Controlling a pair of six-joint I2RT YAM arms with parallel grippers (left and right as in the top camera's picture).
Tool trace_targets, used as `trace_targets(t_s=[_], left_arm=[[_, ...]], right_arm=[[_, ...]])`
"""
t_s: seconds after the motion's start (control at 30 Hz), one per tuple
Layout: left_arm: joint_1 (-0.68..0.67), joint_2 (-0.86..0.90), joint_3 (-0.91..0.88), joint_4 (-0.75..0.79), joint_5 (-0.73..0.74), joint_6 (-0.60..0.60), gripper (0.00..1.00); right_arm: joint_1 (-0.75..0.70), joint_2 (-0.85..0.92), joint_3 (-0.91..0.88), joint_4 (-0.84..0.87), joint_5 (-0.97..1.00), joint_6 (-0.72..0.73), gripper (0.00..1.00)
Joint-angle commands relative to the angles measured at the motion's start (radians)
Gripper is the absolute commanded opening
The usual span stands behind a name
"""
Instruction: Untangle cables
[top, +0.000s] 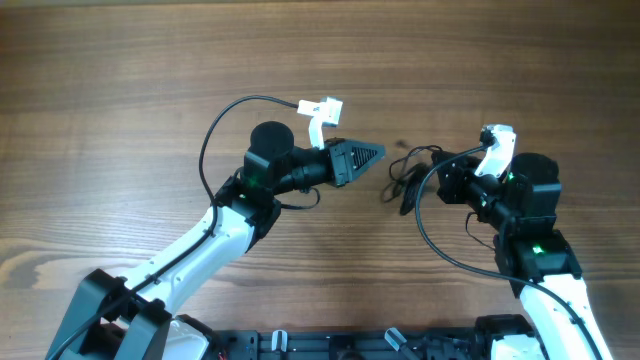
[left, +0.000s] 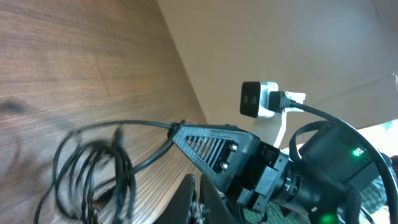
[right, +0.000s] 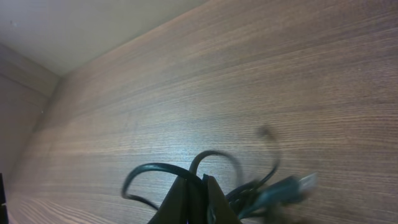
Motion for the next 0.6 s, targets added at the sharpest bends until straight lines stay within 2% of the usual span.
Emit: trace_targets(t_s=[0.0, 0.07, 0.2, 0.4, 0.57], left_arm=[[0.007, -0.018, 0.01, -0.01, -0.031, 0.055, 0.04], [0.007, -0.018, 0.01, -0.045, -0.031, 0.089, 0.04], [0.007, -0.018, 0.01, -0.143, 0.014, 0.244, 0.04], [0.007, -0.018, 0.01, -0.122, 0.219, 0.427, 0.04], [0.008, -0.018, 0.01, -0.123, 0.277, 0.492, 0.05]], right_arm=[[-0.002, 0.003, -0.002, 0.008, 0.007, -0.003, 0.04], [-0.002, 0.003, -0.002, 0.012, -0.011, -0.003, 0.04], [-0.002, 0.003, -0.002, 0.033, -0.06, -0.003, 0.04], [-0.002, 0.003, -0.002, 0.076, -0.175, -0.004, 0.04], [-0.002, 0.003, -0.002, 0.149, -0.325, -0.007, 0.04]])
